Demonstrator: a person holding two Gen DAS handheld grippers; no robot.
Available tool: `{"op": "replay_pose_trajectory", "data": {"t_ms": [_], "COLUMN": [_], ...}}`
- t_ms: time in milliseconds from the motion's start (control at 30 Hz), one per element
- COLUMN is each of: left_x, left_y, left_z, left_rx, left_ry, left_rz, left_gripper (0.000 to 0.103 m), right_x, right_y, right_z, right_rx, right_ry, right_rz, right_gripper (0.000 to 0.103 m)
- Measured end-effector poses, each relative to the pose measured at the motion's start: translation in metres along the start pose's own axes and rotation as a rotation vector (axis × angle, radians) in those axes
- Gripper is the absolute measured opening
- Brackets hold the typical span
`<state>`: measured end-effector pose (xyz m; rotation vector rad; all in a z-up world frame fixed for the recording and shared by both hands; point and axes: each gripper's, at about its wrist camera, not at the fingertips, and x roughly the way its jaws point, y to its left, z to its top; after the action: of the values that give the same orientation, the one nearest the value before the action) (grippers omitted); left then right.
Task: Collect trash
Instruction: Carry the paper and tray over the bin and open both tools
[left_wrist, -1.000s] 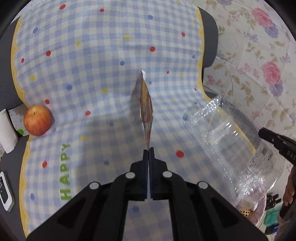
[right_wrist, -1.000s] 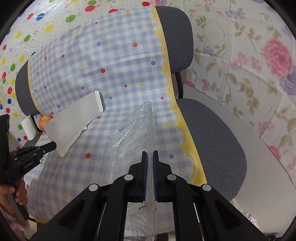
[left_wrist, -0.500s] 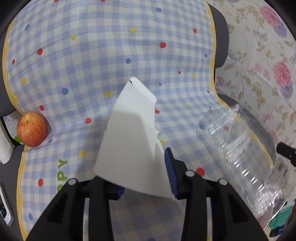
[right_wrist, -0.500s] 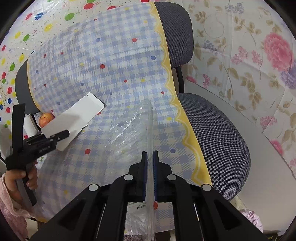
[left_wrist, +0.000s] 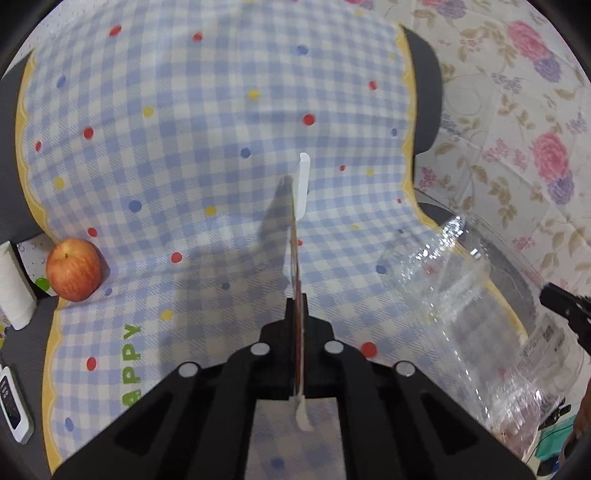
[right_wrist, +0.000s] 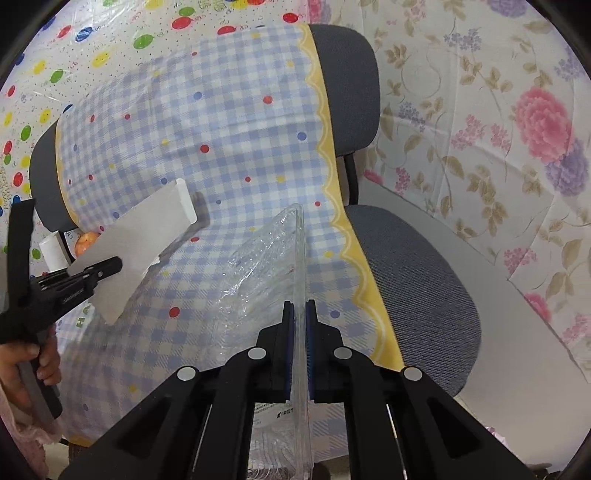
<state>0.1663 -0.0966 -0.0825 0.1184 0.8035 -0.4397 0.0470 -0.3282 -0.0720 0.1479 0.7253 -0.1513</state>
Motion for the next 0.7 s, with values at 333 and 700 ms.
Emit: {"op": "replay_pose_trajectory", "data": {"t_ms": [333,700], "left_x": [-0.073,-0.083], "left_y": [-0.078,-0.216], "left_z": [-0.034,-0.097], "left_rx": [0.099,0.282], "left_ry": [-0.087,-0.043], "left_rz": [-0.069,-0.33], "left_gripper": [0.0,0.0], "right_x": [-0.064,-0.15], "right_y": [-0.029,-0.089], "right_z": [-0.039,-0.122], "right_rx": [0.04,0.143], "right_ry": [-0.043,-0.036], "right_rz": [-0.119,-0.361], "right_gripper": [0.006,0.006]}}
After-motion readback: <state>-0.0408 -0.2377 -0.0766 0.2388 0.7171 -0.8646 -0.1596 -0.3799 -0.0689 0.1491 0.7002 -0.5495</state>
